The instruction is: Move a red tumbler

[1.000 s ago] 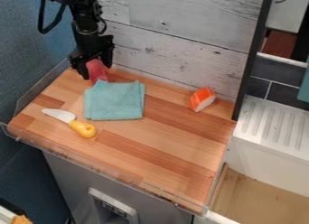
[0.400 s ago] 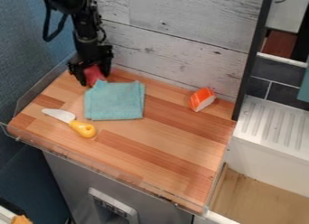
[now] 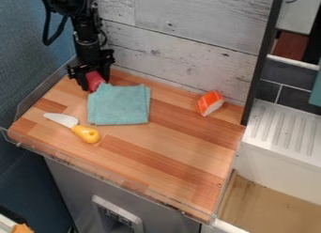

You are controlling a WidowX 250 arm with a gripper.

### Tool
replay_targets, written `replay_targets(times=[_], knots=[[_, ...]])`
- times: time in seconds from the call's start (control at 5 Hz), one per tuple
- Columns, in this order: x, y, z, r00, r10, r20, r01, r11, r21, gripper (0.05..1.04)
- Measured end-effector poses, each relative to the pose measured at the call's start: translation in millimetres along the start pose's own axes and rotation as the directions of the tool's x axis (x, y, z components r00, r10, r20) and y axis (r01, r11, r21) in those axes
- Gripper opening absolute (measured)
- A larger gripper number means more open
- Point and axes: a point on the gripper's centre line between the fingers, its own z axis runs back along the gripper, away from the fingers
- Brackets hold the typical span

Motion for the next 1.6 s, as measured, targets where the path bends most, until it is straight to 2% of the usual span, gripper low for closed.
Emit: replay_targets(times=[0.2, 0.4, 0.6, 0.8, 1.0, 1.4, 1.6], knots=[[-0.7, 0.7, -0.6, 1.000, 0.006, -0.002, -0.006, 1.000, 0.003, 0.740], [-3.9, -0.3, 0.4, 1.000, 0.022, -0.017, -0.022, 0.999, -0.023, 0.740], [5.6, 4.4, 30.5, 0.997, 0.069, -0.031, -0.071, 0.994, -0.088, 0.740], [0.0, 7.7, 56.4, 0.997, 0.060, -0.052, -0.067, 0.987, -0.147, 0.740], [-14.9, 14.4, 73.8, 0.998, 0.027, -0.065, -0.037, 0.985, -0.170, 0.740], [-79.0, 5.7, 96.2, 0.982, -0.087, -0.170, 0.052, 0.978, -0.200, 0.740], [-116.4, 0.1, 99.1, 0.976, -0.140, -0.168, 0.105, 0.974, -0.202, 0.740]])
